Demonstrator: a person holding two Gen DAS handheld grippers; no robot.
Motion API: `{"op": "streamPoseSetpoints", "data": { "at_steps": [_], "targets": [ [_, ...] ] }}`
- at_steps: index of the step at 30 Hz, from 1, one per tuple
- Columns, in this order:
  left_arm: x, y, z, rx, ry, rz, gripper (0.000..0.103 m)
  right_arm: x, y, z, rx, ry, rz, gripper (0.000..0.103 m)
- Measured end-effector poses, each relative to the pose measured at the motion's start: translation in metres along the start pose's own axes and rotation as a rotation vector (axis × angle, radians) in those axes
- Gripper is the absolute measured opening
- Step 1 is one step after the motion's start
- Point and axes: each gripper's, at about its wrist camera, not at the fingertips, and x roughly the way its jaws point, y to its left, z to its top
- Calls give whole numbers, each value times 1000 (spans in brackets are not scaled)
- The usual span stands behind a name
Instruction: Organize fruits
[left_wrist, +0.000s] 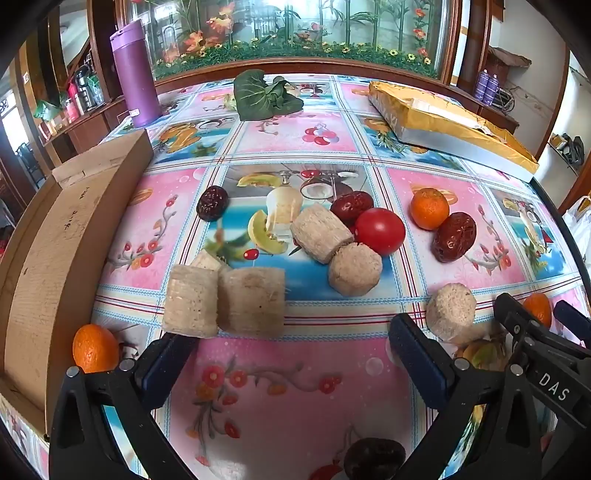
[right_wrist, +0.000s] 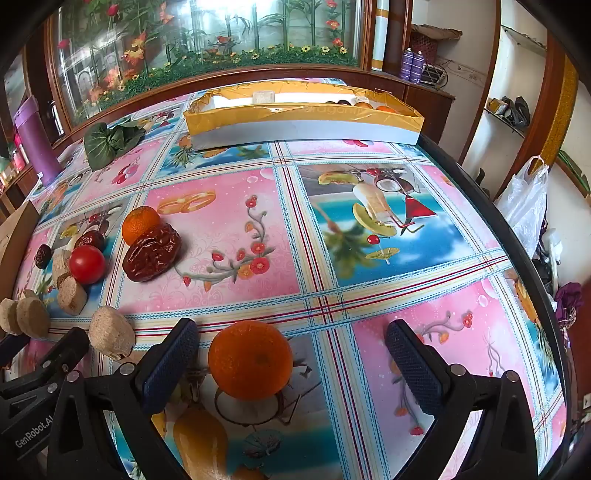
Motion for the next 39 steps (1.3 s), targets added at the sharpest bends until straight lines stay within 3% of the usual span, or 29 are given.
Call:
{"op": "streamPoseSetpoints", "data": {
  "at_steps": [8, 20, 22, 24, 29, 35, 39],
  "targets": [
    [-6, 14, -6, 56, 28, -47, 103, -1, -2, 0, -32, 22, 28, 102],
    [-25, 2, -28, 101, 54, -65, 103, -11, 4, -13, -32, 57, 22, 102],
    [-32, 5, -34, 88, 61, -87, 99, -14, 5, -15, -32, 84, 25, 102],
    [-41, 10, -37, 68, 53, -123, 88, -18, 5, -19, -23, 97, 37, 102],
    [-79, 28, -41, 18, -58, -136, 85, -42, 4, -34, 32, 44, 91, 102],
    [-126, 46, -38, -20, -215, -102, 85, -83, 10, -46, 43, -87, 77, 102],
    [-146, 51, -37, -20, -275, -95, 85, -112, 17, -49, 32, -196, 63, 102]
  ]
}}
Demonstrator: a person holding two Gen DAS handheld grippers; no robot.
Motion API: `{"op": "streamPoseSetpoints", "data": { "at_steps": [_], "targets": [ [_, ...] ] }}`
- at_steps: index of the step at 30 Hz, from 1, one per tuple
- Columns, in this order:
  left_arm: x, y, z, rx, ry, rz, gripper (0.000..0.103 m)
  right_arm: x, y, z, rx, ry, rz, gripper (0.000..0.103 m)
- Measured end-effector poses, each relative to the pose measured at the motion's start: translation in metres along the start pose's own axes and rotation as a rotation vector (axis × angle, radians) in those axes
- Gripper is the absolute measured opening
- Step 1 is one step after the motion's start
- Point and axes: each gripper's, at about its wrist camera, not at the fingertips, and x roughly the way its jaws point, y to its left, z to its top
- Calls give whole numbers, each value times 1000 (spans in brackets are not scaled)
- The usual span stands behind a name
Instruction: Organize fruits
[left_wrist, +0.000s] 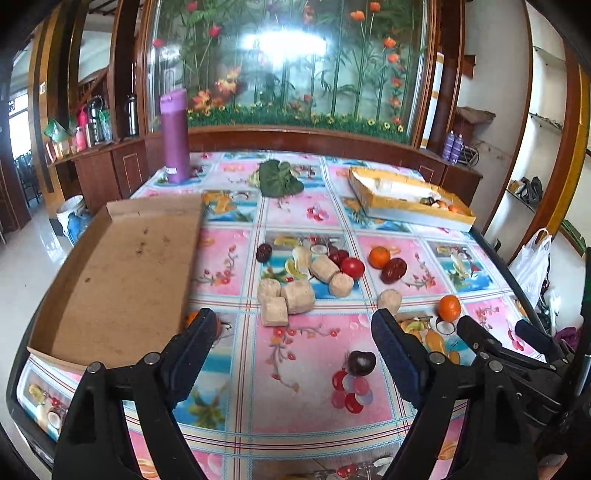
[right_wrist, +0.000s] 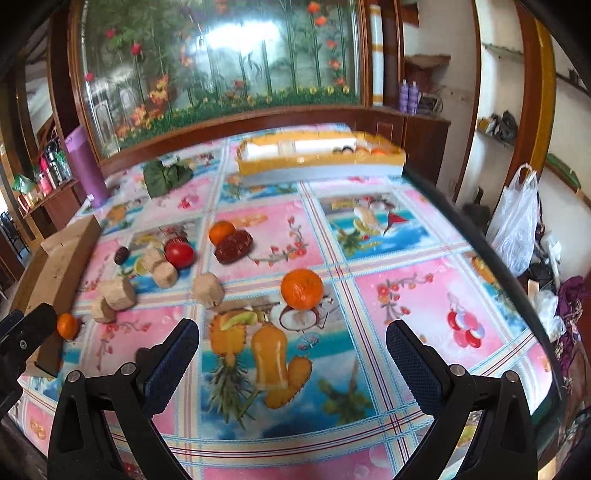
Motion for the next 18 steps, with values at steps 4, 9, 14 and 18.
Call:
{"op": "streamPoseSetpoints", "data": {
  "at_steps": [4, 9, 14, 18],
  "targets": [
    [-14, 3, -1, 1, -32, -3, 85, -30, 5, 1, 3, -137, -28, 103],
    [-23, 7, -3, -6, -49, -9, 85, -44, 7, -2, 14, -225, -41, 103],
    [-24, 14, -4, -23, -54, -9, 85, -37, 9, -6, 29, -155, 24, 103],
    [-23, 20, -6, -39, -52, -15, 85, -37, 19, -10, -9, -149, 31, 103]
  ]
}}
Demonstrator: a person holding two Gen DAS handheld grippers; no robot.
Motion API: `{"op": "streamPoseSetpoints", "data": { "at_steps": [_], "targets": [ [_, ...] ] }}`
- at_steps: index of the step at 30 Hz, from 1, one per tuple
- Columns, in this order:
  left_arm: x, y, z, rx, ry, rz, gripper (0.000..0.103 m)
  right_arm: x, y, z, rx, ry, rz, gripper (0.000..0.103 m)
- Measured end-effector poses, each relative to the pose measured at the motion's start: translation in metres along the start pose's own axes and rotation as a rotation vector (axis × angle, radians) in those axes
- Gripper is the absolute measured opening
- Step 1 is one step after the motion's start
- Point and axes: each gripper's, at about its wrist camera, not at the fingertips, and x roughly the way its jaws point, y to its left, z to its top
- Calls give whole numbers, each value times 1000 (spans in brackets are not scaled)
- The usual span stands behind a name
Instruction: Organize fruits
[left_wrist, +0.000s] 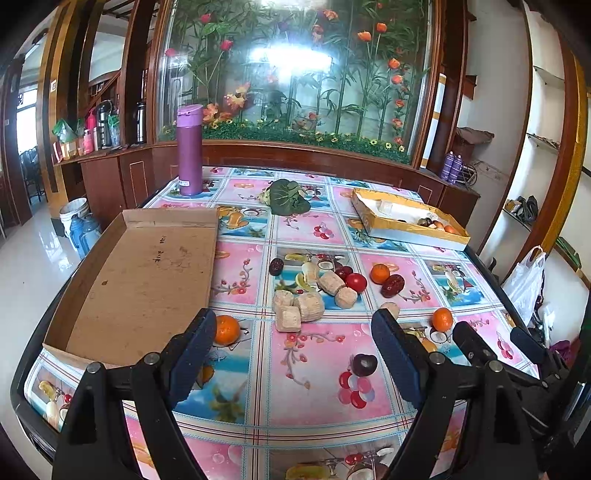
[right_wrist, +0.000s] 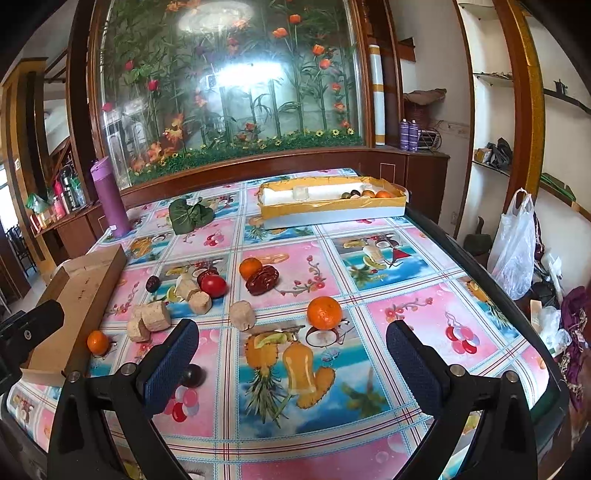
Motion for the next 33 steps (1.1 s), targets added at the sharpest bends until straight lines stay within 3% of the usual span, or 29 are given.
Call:
{"op": "streamPoseSetpoints", "data": {
  "at_steps": [9, 14, 22, 30, 33],
  "targets": [
    [2, 22, 0, -33, 2, -14, 85, 5, 30, -6, -69, 28, 19, 103],
    [-13, 71, 12, -92, -62, 72, 85, 12, 62, 2, -125, 52, 72, 103],
    [-42, 160, 23, -189, -134, 279, 86, 45, 154, -8, -286, 154, 193, 103],
    [-52, 191, 18, -246, -145, 325, 86, 69, 226, -27, -456, 211, 202, 103],
    [-50, 188, 17, -240, -139, 323, 86, 63, 245, -37, -503, 231, 285, 103]
  ]
}}
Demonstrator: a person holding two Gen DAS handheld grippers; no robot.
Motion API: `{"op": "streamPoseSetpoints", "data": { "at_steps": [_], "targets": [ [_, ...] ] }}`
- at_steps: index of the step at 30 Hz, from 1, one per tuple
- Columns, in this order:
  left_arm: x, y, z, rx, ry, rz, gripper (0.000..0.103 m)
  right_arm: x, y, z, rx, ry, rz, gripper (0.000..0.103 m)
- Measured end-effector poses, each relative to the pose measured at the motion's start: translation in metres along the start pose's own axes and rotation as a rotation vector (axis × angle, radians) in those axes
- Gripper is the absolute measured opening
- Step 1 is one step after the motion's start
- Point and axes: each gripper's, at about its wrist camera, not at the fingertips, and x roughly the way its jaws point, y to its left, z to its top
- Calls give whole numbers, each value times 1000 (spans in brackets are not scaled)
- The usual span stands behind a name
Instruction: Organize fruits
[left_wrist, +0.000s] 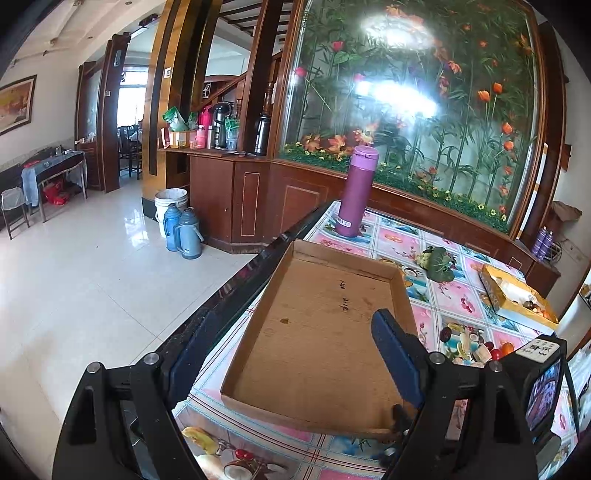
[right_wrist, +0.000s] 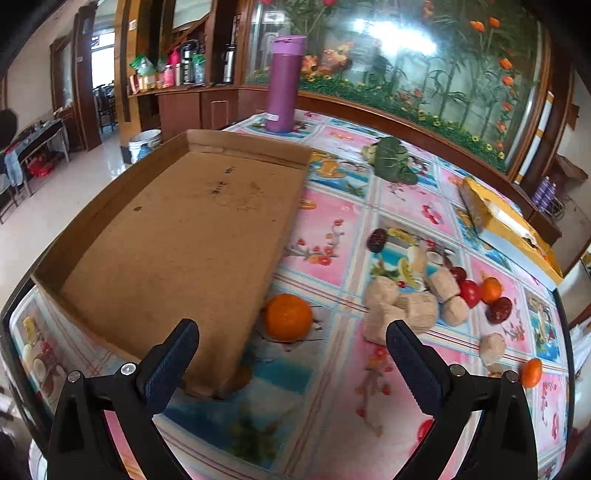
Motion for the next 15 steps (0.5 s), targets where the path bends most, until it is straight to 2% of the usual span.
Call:
{"op": "streamPoseSetpoints", "data": {
  "at_steps": [3, 5, 10, 15],
  "targets": [
    [0, -8, -3, 25, 4, 2, 86, -15, 9, 0, -14, -77, 24, 103],
    [1, -15, -3, 42, 5, 5, 86, -25, 1, 0, 11, -115, 33, 103],
    [3, -41, -8, 101, 21, -12, 86, -40, -49, -11, 111, -132, -12, 103],
    [13, -87, -22, 197, 66, -56, 86, -48, -111, -37, 209, -105, -89, 102]
  ]
}}
